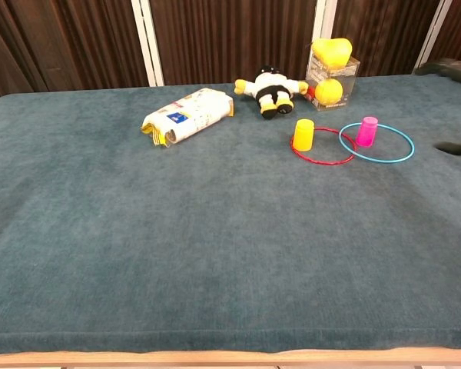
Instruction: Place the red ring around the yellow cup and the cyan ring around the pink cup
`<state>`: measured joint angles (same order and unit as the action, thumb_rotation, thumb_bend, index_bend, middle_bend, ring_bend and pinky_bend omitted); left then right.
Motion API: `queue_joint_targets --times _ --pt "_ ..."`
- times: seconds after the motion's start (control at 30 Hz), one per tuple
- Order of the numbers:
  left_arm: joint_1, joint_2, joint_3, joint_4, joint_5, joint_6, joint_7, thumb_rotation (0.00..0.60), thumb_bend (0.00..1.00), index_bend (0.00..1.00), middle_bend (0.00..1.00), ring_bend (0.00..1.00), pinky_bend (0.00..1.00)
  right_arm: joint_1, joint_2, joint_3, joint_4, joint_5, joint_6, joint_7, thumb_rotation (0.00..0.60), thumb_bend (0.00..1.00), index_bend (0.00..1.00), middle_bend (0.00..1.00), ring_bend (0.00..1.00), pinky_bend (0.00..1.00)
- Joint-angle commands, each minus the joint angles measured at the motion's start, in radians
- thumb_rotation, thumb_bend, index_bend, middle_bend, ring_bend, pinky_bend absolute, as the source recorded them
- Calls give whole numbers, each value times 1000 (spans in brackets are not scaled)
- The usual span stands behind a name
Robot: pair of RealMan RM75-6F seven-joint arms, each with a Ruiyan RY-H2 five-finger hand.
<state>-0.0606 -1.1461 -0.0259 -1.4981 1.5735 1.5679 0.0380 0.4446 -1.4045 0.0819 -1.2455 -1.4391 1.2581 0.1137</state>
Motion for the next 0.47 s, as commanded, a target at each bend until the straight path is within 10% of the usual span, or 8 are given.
queue_joint_targets --times 0.03,0.47 --pt "-1 -8 6 6 18 8 1 600 422 0 0 0 72 -218 134 -127 -236 -56 212 -233 600 340 0 0 0 0" --pt "2 -14 14 13 38 21 4 600 422 0 0 0 71 -353 149 -144 -309 -110 361 -283 600 328 0 0 0 0"
